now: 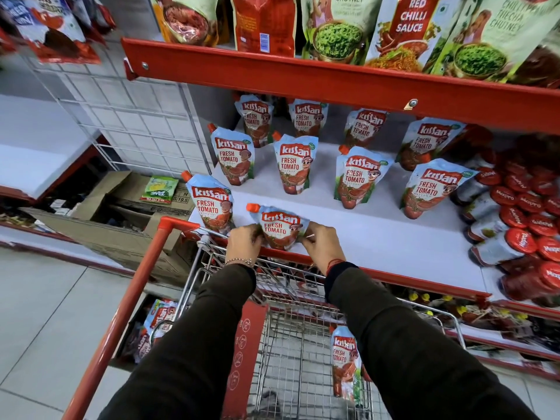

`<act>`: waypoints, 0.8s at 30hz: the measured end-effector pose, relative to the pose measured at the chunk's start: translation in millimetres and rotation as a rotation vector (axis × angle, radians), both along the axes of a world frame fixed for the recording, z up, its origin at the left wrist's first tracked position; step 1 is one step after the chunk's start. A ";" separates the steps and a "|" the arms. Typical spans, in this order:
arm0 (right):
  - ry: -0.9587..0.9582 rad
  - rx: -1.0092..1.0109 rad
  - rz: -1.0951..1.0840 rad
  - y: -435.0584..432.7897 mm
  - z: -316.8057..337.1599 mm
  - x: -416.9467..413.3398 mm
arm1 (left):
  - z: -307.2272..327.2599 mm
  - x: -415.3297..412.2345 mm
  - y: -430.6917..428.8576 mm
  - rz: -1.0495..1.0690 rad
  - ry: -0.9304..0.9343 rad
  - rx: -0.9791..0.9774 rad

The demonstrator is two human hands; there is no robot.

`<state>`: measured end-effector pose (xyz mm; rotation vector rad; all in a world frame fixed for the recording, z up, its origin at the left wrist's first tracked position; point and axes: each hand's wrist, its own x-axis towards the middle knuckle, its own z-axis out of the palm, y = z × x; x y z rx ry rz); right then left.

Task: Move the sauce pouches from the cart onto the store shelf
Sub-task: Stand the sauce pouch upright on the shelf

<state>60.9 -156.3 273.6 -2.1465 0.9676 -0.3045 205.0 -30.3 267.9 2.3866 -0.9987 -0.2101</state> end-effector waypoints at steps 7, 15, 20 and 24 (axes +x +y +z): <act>0.098 -0.054 0.006 -0.9 4.6 5.7 | 5.4 -1.7 -8.6 0.004 0.074 -0.058; -0.029 0.117 0.041 -0.4 14.9 1.8 | 14.9 -8.5 -14.6 0.062 0.243 -0.279; -0.147 0.224 -0.026 3.6 22.3 6.1 | 15.2 -10.7 -12.6 0.078 0.264 -0.335; -0.152 0.223 -0.027 4.9 23.4 8.3 | 13.1 -12.8 -12.2 0.092 0.274 -0.359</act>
